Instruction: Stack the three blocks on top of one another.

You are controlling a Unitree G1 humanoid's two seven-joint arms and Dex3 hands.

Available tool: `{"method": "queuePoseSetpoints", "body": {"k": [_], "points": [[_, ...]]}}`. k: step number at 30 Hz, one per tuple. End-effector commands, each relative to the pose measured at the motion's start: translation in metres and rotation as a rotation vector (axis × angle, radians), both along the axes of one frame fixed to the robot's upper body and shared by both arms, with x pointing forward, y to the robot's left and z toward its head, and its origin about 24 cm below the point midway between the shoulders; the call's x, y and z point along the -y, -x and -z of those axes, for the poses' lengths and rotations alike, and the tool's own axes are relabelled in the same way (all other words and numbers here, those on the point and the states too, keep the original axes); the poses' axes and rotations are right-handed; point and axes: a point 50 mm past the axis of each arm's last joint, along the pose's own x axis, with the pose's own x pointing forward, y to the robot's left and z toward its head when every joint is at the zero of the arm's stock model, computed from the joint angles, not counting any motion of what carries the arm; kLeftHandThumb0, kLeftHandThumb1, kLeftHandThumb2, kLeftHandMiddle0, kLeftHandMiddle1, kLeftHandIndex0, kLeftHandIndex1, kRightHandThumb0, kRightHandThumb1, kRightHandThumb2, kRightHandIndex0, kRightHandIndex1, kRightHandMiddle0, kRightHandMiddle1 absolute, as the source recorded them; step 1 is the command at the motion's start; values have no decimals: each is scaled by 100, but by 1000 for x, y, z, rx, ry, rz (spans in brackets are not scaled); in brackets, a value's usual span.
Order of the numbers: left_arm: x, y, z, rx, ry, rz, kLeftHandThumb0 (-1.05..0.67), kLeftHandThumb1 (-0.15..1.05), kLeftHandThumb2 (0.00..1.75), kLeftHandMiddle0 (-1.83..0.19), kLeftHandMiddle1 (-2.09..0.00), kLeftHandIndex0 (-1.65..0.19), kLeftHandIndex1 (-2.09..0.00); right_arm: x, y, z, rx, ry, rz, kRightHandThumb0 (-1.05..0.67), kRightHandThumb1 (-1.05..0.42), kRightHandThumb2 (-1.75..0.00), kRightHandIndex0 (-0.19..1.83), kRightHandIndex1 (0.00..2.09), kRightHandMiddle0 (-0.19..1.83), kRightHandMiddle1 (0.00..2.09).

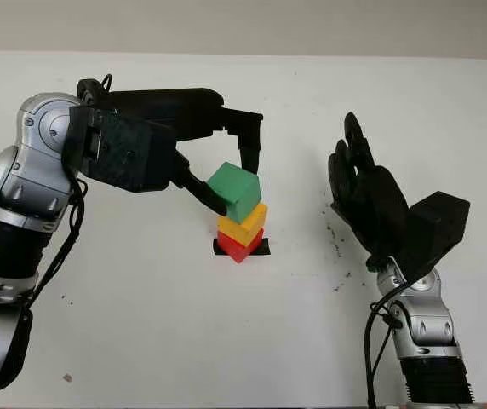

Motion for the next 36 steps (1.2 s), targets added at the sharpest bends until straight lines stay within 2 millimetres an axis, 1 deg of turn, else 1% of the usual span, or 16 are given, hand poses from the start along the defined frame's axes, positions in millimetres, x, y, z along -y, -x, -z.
{"method": "queuePoseSetpoints", "body": {"k": [1,4,10,16,27,30,31,32,34,35,36], "points": [[4,0,-5,11,-8,12,-52,105,15,-8,-5,-22,-157,0,3,-2,13,5,-4,-76,-105,-58,-19,2,-17,5],[6,0,-5,5,-8,14,-52,105,15,-8,-5,-20,-161,0,3,-2,8,-2,-1,-79,-105,-56,-19,2,-17,6],[8,-1,-5,2,-2,15,-51,105,15,-8,-5,-19,-164,0,4,-1,2,5,1,-78,-105,-56,-19,3,-16,5],[10,-1,-7,14,-13,17,-52,105,17,-7,-5,-21,-153,-3,4,0,0,5,5,-81,-105,-55,-19,4,-16,6],[11,-2,-7,15,-12,25,-53,105,16,-8,-6,-23,-149,-2,4,0,-4,3,11,-79,-105,-56,-19,4,-16,5],[11,-2,-7,14,-21,13,-59,105,12,-7,-5,-21,-149,-2,4,0,-3,-2,10,-80,-105,-55,-19,4,-16,5],[11,-2,-7,10,-28,8,-62,104,10,-4,-4,-18,-143,-1,4,0,-1,-3,10,-80,-105,-55,-19,4,-15,5],[11,-2,-7,6,-36,5,-67,104,8,1,-4,-12,-125,-1,4,0,-1,-2,11,-80,-105,-55,-19,4,-15,5],[12,-1,-7,-7,-40,6,-70,103,6,7,-5,-9,-93,-1,4,0,-4,5,9,-81,-105,-55,-19,4,-15,5],[12,-1,-7,-15,-40,8,-70,101,5,10,-5,-8,-70,0,4,0,-6,7,8,-81,-105,-55,-19,4,-15,5],[12,-1,-7,-24,-38,10,-70,100,5,13,-5,-10,-54,0,4,0,-8,5,7,-82,-105,-54,-19,4,-15,5]]}}
